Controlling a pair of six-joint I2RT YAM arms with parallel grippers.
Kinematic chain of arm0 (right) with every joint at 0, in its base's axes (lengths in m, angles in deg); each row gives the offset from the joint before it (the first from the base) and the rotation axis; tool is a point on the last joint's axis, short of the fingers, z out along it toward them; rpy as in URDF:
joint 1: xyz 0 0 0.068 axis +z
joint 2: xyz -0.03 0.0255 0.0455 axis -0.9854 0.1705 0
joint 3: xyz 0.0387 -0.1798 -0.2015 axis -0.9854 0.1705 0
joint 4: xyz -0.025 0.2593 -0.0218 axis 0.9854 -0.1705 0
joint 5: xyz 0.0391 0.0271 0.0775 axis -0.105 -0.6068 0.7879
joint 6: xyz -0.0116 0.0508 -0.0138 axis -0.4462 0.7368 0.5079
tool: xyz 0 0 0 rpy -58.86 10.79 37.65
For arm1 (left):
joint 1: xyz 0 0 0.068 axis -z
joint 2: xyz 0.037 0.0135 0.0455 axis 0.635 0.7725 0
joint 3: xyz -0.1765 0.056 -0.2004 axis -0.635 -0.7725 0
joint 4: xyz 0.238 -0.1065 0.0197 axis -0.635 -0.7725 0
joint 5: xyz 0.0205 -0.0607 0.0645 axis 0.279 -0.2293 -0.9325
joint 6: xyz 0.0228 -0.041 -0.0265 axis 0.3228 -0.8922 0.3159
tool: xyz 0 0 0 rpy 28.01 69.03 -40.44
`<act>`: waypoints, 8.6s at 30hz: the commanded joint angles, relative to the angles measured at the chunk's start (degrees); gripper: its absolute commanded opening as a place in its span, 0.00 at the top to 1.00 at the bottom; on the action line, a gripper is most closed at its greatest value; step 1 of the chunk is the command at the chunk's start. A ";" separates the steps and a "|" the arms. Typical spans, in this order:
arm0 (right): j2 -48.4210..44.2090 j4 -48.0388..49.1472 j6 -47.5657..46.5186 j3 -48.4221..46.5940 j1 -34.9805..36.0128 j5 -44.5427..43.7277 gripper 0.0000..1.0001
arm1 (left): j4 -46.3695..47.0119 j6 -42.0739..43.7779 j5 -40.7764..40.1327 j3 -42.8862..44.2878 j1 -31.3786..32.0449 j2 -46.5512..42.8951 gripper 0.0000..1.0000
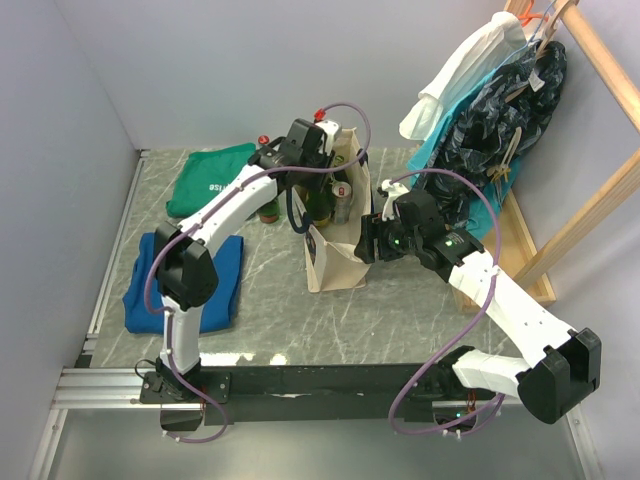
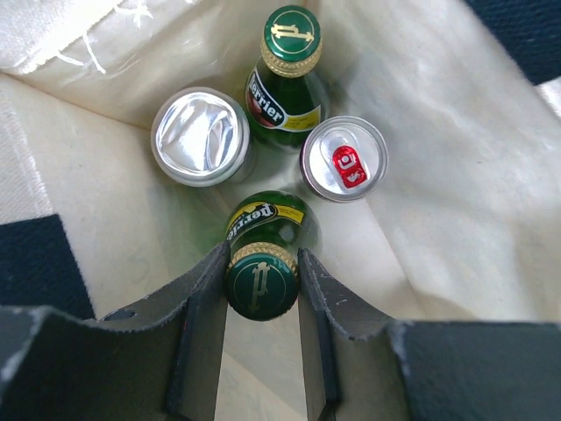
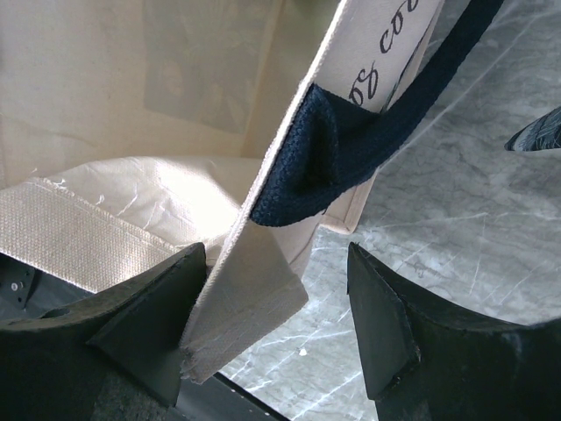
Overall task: Take the beverage out of the canvas bag
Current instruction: Take out the drink from the canvas bag, then place the drink at the center of the board.
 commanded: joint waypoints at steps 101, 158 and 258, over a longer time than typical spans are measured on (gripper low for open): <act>-1.70 -3.04 -0.29 -0.36 0.50 -2.53 0.29 | 24.61 -1.72 -6.18 -18.74 0.95 -43.17 0.99; 1.02 -3.21 -1.87 -1.77 0.58 -2.70 0.29 | 35.07 -6.02 -10.58 -34.56 -6.61 -33.24 0.99; 1.02 -2.95 -2.13 -1.50 0.50 -3.67 0.28 | 49.93 -6.02 -7.86 -40.02 -6.61 -20.58 0.78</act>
